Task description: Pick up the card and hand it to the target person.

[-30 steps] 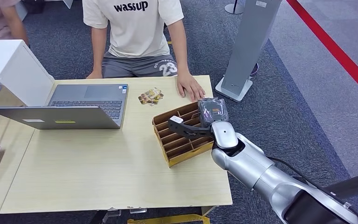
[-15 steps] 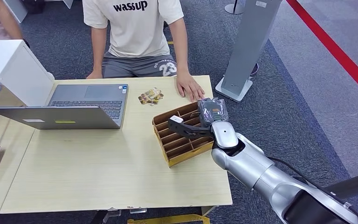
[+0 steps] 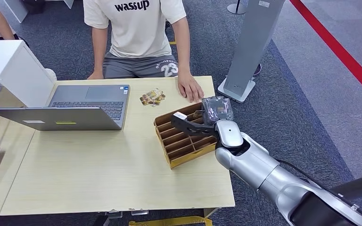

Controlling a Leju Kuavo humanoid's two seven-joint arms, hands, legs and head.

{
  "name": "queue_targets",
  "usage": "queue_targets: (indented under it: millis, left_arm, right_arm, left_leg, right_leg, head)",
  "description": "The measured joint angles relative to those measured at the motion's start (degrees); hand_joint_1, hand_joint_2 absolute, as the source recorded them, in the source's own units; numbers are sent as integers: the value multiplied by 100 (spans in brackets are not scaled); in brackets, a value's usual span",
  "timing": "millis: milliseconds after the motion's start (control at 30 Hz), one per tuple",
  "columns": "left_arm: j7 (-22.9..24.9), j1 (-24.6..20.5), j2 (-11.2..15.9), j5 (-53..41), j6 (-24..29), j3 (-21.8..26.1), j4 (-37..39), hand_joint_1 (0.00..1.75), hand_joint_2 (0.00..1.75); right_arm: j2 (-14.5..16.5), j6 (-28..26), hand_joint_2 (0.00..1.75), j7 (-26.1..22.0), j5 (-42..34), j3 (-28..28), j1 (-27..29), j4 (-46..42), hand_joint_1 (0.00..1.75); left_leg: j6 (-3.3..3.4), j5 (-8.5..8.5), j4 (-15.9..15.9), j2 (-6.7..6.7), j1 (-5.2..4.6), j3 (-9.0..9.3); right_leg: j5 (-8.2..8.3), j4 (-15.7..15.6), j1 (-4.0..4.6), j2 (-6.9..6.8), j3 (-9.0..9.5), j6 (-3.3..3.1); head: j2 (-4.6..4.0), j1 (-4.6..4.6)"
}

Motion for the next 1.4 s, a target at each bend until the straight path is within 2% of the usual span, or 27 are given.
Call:
queue_targets:
  millis: [267, 433, 700, 967, 1033, 1100, 1167, 1200, 1300, 1400]
  left_arm:
    - [-17, 102, 7, 91, 74, 1, 0, 0, 175]
    - [-56, 150, 7, 144, 120, 8, 0, 0, 175]
    - [-81, 159, 6, 152, 127, 15, 0, 0, 175]
    - [-57, 107, 5, 138, 32, 15, 0, 0, 175]
    - [-55, 98, 5, 139, -6, 15, 0, 0, 175]
    - [-55, 91, 5, 137, -43, 15, 0, 0, 175]
    - [-55, 83, 5, 122, -77, 15, 0, 0, 175]
    - [-56, 78, 5, 113, -91, 15, 0, 0, 131]
    - [-72, 70, 5, 106, -109, 15, 0, 0, 0]
    - [-81, 73, 5, 161, -68, 15, 0, 0, 0]
  right_arm:
    - [-350, -75, 175, 392, 49, -289, -64, -1188, 157]
    - [-478, -349, 175, 402, 320, -479, -11, -1980, 157]
    - [-510, -810, 175, -12, 885, -694, 270, -2798, 157]
    - [-430, -1377, 175, -526, 1234, -773, 480, -2906, 157]
    - [-404, -1461, 175, -607, 1257, -786, 500, -2879, 116]
    - [-378, -1519, 175, -670, 1266, -790, 524, -2836, 50]
    - [-353, -1563, 175, -719, 1257, -790, 556, -2778, 14]
    - [-341, -1589, 175, -740, 1238, -790, 571, -2747, 5]
    - [-315, -1708, 175, -821, 1089, -791, 623, -2665, 0]
    - [-294, -1881, 175, -1104, 479, -809, 734, -2617, 0]
  left_leg:
    - [0, 0, 1, 1, 0, 1]
    - [0, 0, 1, 2, 0, 2]
    - [0, 0, 0, 2, 0, 2]
    - [0, 0, 0, 1, 0, 1]
    - [0, 0, 0, 1, 0, 1]
    - [0, 0, 0, 1, 0, 1]
    - [0, 0, 0, 1, 0, 0]
    - [0, 0, 0, 1, 0, 0]
    - [0, 0, 0, 1, 0, 0]
    - [0, 0, 0, 1, 0, 0]
  right_leg:
    - [0, 0, 0, 2, -1, 0]
    - [0, 0, 0, 5, -1, 0]
    - [0, 0, 0, 4, 1, 0]
    - [0, 0, 0, 4, 1, 0]
    - [0, 0, 0, 3, 1, 0]
    - [0, 0, 0, 3, 1, 0]
    - [0, 0, 0, 3, 1, 0]
    - [0, 0, 0, 3, 1, 0]
    - [0, 0, 0, 3, 1, 0]
    - [0, 0, 0, 3, 1, 0]
  head:
    - [0, 0]
    - [0, -2]
    - [0, -1]
    - [0, 1]
    - [0, -2]
    - [0, -1]
    - [0, -1]
    - [0, -1]
    - [0, 0]
    - [0, 3]
